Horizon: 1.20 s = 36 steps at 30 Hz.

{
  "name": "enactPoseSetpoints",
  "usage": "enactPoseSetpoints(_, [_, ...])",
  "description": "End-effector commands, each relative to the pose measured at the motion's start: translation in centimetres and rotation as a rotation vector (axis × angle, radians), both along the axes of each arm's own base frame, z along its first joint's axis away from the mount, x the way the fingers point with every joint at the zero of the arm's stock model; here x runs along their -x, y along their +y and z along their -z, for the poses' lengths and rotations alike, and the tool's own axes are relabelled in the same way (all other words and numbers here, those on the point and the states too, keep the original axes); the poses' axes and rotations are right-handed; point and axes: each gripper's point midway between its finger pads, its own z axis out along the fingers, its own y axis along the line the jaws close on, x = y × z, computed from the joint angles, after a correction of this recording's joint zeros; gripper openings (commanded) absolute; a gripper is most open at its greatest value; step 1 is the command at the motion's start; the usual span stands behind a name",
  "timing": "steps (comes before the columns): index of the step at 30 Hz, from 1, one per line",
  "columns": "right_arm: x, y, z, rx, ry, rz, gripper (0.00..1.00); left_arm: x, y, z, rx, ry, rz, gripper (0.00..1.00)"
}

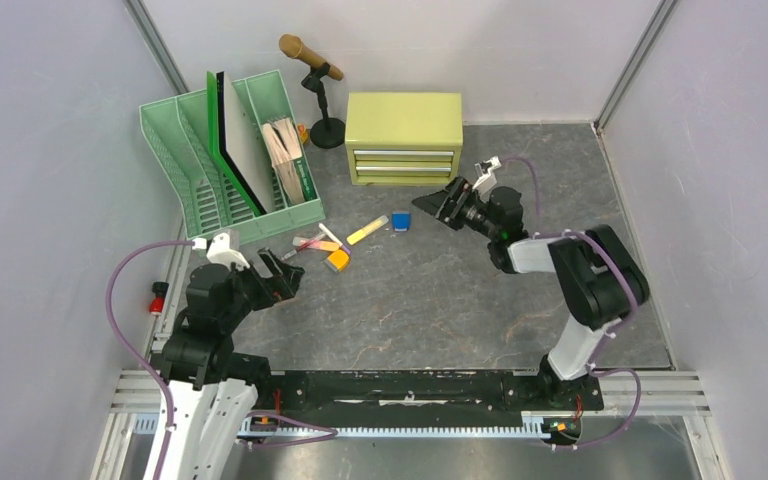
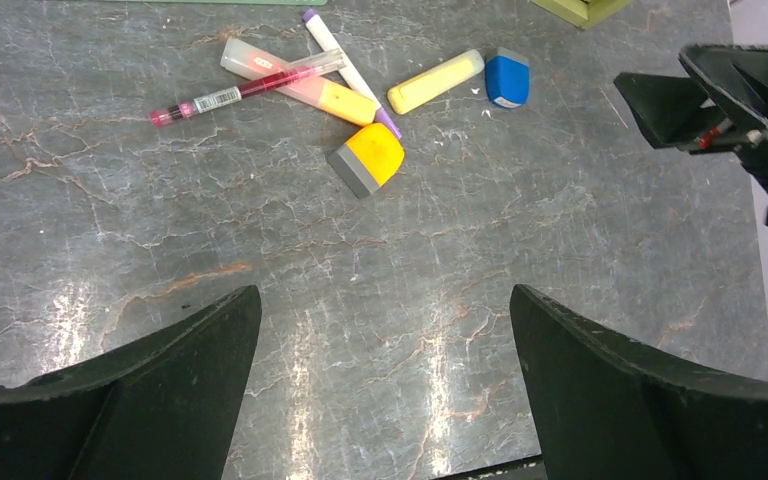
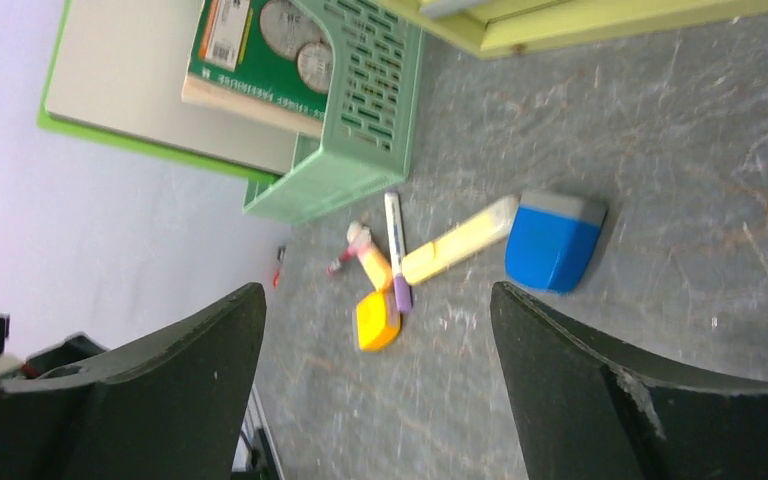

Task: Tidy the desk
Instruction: Move the storage box to the center of the board.

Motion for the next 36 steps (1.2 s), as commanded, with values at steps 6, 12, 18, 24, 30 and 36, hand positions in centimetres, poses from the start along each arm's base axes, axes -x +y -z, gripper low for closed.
enactPoseSetpoints(6, [-7.3,-1.7,-3.1,-0.183,-0.093,0.213,0.81,0.0,0.1,-1.8,0.012,-0.046,-0.006,1.0])
enactPoseSetpoints(12, [-10.3,-6.6,0.2,0.251,-0.065,0.35,0.87,-0.1,0.1,-1.8,0.012,-0.045,-0.008,1.0])
enactPoseSetpoints(18, [-12.0,-11.0,1.1,0.723,-0.172,0.419,0.89,-0.3,-0.1,-1.7,0.018,-0.043,0.01,1.0])
enactPoseSetpoints(24, [-14.1,-11.2,0.6,0.926,-0.265,0.405,0.89,-0.3,-0.1,-1.8,0.019,-0.051,0.008,1.0])
enactPoseSetpoints(30, [-15.6,-10.0,-0.2,1.037,-0.362,0.415,0.88,-0.3,0.0,-1.7,0.018,-0.046,0.003,1.0])
enactPoseSetpoints(36, [-16.8,-10.0,0.4,1.111,-0.375,0.444,0.83,-0.4,-0.2,-1.5,0.023,-0.036,0.018,1.0])
